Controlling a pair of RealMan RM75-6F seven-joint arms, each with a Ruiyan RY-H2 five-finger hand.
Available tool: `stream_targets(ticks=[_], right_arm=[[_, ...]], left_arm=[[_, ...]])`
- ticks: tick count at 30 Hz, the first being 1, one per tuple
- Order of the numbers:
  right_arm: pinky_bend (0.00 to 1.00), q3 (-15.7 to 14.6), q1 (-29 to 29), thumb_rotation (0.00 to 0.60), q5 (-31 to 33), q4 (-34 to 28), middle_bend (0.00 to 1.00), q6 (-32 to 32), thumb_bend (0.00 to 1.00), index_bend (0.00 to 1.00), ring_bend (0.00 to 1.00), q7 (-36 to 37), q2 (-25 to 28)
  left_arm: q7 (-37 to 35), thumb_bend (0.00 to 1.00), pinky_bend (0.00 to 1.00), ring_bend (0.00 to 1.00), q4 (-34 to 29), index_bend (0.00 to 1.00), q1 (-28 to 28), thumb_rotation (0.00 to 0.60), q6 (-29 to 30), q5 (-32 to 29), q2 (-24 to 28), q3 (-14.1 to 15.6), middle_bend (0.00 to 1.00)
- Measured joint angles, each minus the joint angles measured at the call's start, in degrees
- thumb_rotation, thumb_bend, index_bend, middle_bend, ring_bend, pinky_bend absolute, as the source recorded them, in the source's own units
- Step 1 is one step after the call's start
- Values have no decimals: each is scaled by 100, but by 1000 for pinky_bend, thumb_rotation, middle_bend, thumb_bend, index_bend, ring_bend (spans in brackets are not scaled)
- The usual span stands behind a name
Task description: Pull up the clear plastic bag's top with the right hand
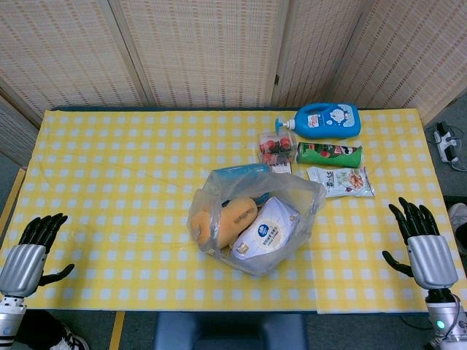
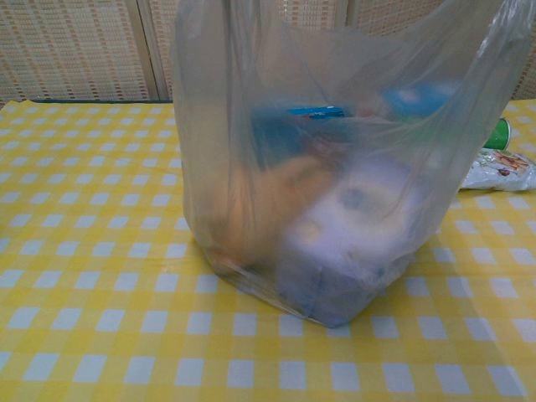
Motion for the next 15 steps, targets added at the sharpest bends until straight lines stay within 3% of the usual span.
stream_targets(ticks=[8,15], right_arm=[[0,-20,43,600,50,-15,0,-149,254,0,0,89,16],[0,-141,232,600,-230,35,0,-463,255,0,0,903,126]], left_arm=[[-23,225,0,82,26,55,-23,600,2,0,-11,-26,112],[-59,224,0,82,57,55,-15,600,4,-29,-5,-30,112]])
